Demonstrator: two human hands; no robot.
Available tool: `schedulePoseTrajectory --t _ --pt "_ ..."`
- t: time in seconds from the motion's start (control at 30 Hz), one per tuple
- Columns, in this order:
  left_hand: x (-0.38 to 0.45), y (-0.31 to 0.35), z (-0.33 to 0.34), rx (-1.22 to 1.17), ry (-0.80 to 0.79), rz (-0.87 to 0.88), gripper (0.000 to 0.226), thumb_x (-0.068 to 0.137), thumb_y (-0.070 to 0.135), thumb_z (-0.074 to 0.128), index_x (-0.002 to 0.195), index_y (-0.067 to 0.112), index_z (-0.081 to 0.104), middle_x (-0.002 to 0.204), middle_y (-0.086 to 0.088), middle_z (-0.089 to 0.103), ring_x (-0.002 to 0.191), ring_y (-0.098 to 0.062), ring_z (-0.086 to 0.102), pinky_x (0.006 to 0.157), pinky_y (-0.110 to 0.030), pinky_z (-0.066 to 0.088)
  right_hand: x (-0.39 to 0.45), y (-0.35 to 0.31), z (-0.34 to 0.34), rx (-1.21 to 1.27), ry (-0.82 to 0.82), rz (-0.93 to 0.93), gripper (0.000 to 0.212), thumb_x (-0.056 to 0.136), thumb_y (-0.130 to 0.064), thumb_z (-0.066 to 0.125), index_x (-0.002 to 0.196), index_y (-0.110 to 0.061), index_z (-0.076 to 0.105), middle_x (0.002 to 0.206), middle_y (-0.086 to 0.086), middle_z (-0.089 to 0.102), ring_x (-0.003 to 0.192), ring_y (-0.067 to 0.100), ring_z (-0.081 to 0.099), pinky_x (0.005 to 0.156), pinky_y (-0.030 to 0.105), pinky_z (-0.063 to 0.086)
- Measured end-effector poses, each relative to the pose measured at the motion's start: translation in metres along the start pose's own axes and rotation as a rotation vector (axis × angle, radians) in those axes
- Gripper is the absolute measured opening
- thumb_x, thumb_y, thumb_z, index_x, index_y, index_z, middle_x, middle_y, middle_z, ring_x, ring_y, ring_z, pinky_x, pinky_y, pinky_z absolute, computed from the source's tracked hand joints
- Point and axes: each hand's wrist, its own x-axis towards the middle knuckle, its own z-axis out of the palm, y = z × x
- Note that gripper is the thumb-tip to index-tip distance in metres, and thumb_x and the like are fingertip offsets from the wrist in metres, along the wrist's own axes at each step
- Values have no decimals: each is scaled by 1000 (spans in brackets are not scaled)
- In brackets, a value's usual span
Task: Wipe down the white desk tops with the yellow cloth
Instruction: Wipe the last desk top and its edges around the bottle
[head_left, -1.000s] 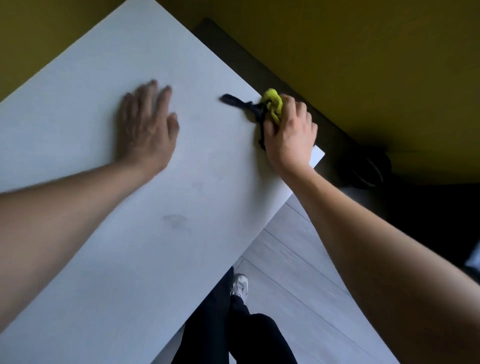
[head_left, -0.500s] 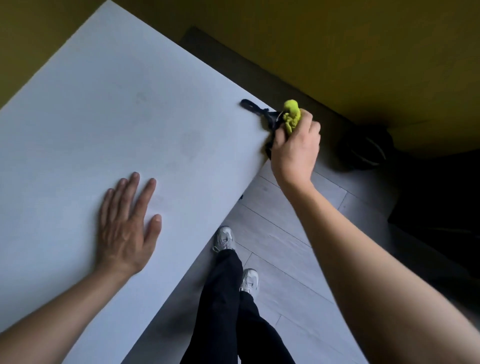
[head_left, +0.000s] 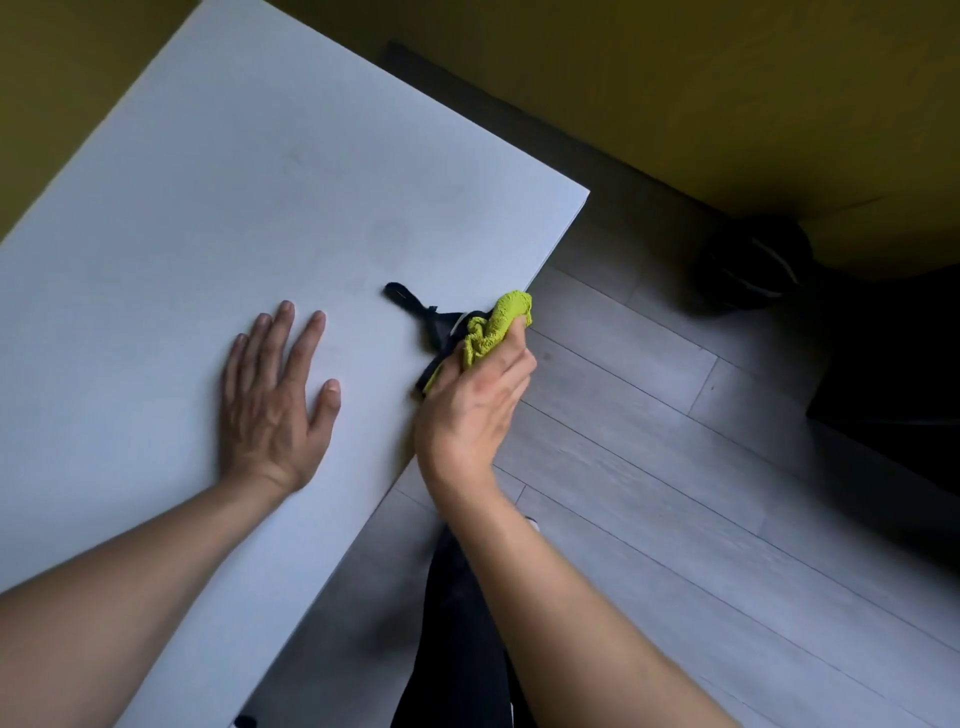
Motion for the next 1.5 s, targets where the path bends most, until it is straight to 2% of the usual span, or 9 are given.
schedulePoseTrajectory --t 0.17,0.43,0.63,0.8,0.9,1.0,1.27,1.37,1.5 --pt "1 0 1 -9 -1 5 68 101 44 35 164 21 30 173 -9 21 159 -33 20 130 -50 11 62 -18 6 -6 78 93 67 99 -17 53 158 -5 24 134 17 46 112 38 50 97 43 39" --pt "0 -2 3 -18 -7 0 67 101 45 35 165 24 29 174 -6 18 160 -30 17 131 -49 9 163 -29 8 -31 155 108 64 100 -24 55 157 -12 29 136 14 43 109 34 52 95 48 47" --pt "0 -1 3 2 8 7 67 101 43 37 165 22 30 173 -8 20 159 -32 19 131 -49 9 124 -22 7 1 137 91 66 95 -13 56 156 -10 29 134 15 42 108 36 47 97 47 41" --pt "0 0 3 18 22 18 68 100 42 39 164 20 31 172 -11 23 158 -35 22 130 -51 12 6 -10 7 65 92 58 67 93 -9 57 155 -9 31 136 14 43 117 31 40 104 36 30" --pt "1 -1 3 23 20 24 69 100 43 39 164 19 32 172 -12 24 158 -36 23 129 -53 15 -41 -5 6 74 16 95 69 95 -13 57 156 -13 26 140 10 39 125 27 37 111 40 32" --pt "2 -1 3 26 23 24 69 99 44 38 164 20 32 171 -12 25 158 -35 23 129 -53 15 -27 -8 7 48 39 82 67 95 -14 56 156 -12 27 139 12 40 124 30 38 109 42 32" --pt "2 -2 3 9 17 17 68 99 45 36 164 24 29 173 -8 22 159 -31 19 130 -49 12 130 -27 4 -113 120 97 64 100 -24 54 157 -12 28 136 15 44 114 35 51 98 41 37" --pt "2 -4 5 11 14 15 68 99 44 37 164 26 28 173 -8 22 159 -30 19 130 -49 11 110 -25 6 -75 150 84 63 98 -19 56 156 -13 31 135 16 45 113 36 51 97 41 37" --pt "1 -3 4 1 16 13 68 99 44 37 164 25 30 172 -8 24 159 -32 21 130 -50 13 3 -14 11 53 160 43 66 94 -10 55 156 -13 34 139 16 45 123 36 47 104 41 35"
